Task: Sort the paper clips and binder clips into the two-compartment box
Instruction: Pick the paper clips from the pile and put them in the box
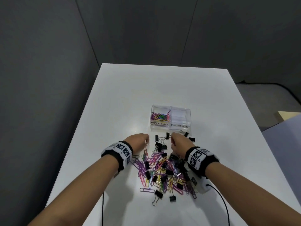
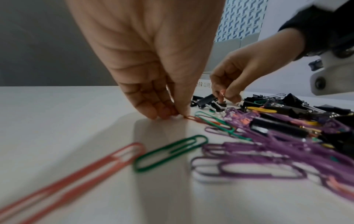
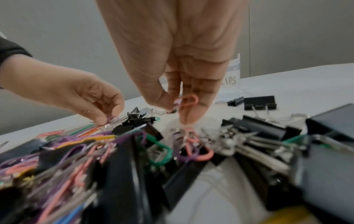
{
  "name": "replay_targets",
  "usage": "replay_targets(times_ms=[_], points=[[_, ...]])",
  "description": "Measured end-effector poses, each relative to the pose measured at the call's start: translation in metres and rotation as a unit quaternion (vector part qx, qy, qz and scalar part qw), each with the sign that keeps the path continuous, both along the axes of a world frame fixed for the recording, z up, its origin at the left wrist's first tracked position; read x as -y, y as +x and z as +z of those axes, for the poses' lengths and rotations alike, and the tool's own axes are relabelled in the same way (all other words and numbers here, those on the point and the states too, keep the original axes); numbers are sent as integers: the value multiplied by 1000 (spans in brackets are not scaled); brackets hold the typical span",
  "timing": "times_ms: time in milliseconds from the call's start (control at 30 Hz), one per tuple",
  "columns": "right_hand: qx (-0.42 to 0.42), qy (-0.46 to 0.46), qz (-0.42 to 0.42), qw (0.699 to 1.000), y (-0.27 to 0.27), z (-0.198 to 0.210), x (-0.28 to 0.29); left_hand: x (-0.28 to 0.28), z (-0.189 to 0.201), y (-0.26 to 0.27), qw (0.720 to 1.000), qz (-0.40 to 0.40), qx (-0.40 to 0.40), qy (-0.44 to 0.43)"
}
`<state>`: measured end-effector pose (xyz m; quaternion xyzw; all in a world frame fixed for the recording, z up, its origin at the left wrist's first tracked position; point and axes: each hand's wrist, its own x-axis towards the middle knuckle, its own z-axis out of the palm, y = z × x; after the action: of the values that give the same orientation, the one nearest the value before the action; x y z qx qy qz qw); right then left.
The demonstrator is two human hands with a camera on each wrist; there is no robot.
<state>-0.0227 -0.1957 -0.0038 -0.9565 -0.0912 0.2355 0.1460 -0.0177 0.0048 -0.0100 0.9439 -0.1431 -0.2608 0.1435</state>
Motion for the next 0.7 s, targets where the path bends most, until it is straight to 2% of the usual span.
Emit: replay_targets(times_ms=[167,267,333,467,700], points=[[-2,29,-4,1000,-5,3,-7,-36,7,-8,998,59,7,-1],[-3,-19,69,997,-9,2,-16,-54,9,-16,995,103,-13,13],[-4,-38,91,995,-12,0,-21,-64,10,-24,995,90,-27,16],[9,-39,75,996,-15,-7,-20,-74,2,-40,998,55,-11,41],[33,-40,62,997,-16,-2,-3,-64,-11,-41,997,76,18,12]])
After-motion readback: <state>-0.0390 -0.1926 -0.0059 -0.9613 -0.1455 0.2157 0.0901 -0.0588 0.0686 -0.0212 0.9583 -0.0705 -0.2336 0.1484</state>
